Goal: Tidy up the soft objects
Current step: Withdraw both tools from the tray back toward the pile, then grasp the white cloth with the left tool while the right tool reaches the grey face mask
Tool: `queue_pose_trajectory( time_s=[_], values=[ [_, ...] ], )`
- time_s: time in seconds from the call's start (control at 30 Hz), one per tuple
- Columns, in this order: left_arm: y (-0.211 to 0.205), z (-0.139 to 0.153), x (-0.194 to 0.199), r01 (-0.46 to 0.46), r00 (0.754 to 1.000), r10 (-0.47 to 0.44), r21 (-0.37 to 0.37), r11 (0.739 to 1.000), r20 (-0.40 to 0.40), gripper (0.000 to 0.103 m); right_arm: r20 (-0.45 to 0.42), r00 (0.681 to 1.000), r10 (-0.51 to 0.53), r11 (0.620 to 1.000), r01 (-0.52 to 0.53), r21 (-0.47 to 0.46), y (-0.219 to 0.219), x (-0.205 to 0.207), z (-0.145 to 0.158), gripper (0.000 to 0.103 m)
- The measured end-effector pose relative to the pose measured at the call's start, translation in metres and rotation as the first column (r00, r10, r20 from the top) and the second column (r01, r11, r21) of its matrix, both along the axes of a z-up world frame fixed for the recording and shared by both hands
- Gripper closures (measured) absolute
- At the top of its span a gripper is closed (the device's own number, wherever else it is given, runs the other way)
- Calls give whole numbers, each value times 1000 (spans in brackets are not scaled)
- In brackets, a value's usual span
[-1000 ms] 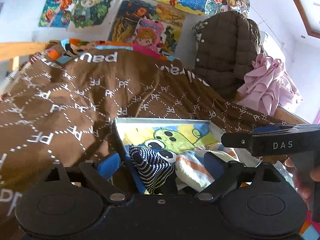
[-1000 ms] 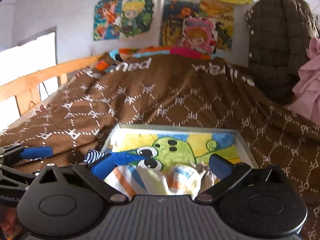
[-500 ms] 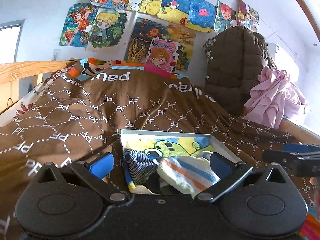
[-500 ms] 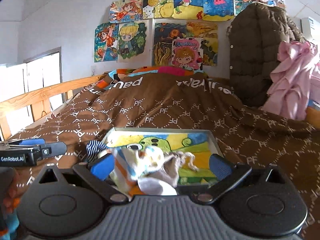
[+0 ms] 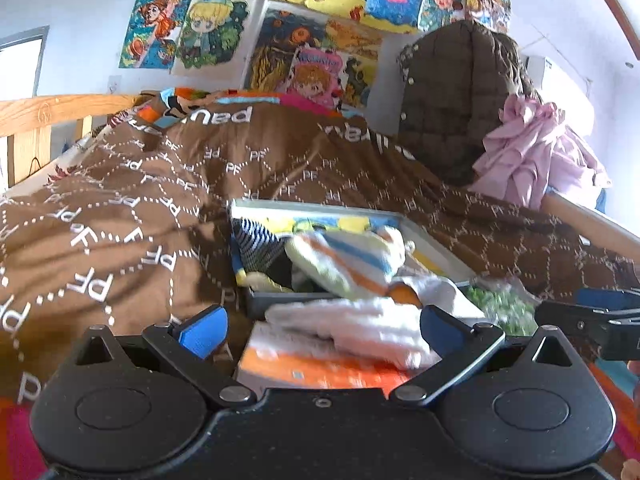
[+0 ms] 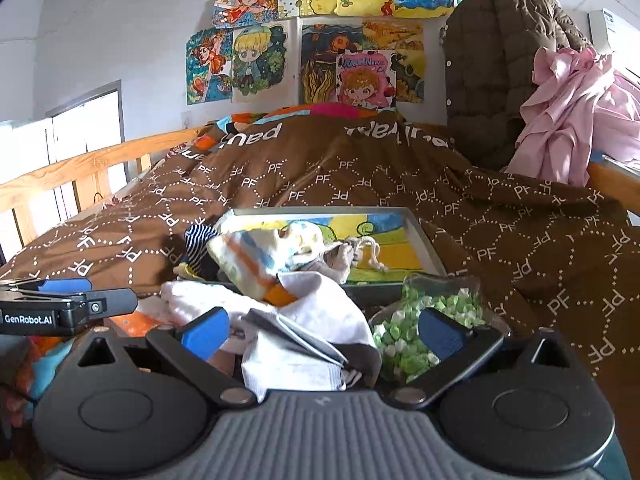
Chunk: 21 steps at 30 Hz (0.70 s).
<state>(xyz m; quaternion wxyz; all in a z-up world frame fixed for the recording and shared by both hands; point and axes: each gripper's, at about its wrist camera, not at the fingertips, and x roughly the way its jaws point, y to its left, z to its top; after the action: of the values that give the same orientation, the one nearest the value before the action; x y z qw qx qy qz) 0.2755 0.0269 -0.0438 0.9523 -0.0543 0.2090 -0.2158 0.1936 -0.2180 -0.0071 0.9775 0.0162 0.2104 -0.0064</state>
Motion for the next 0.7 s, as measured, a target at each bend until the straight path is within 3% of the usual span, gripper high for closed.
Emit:
queue_pose_trajectory(
  time_s=[0.7],
  values=[
    [-15, -16, -21, 22, 997, -15, 97, 995, -78, 1, -128, 991, 38, 999, -34, 35, -1, -3, -41, 0]
  ],
)
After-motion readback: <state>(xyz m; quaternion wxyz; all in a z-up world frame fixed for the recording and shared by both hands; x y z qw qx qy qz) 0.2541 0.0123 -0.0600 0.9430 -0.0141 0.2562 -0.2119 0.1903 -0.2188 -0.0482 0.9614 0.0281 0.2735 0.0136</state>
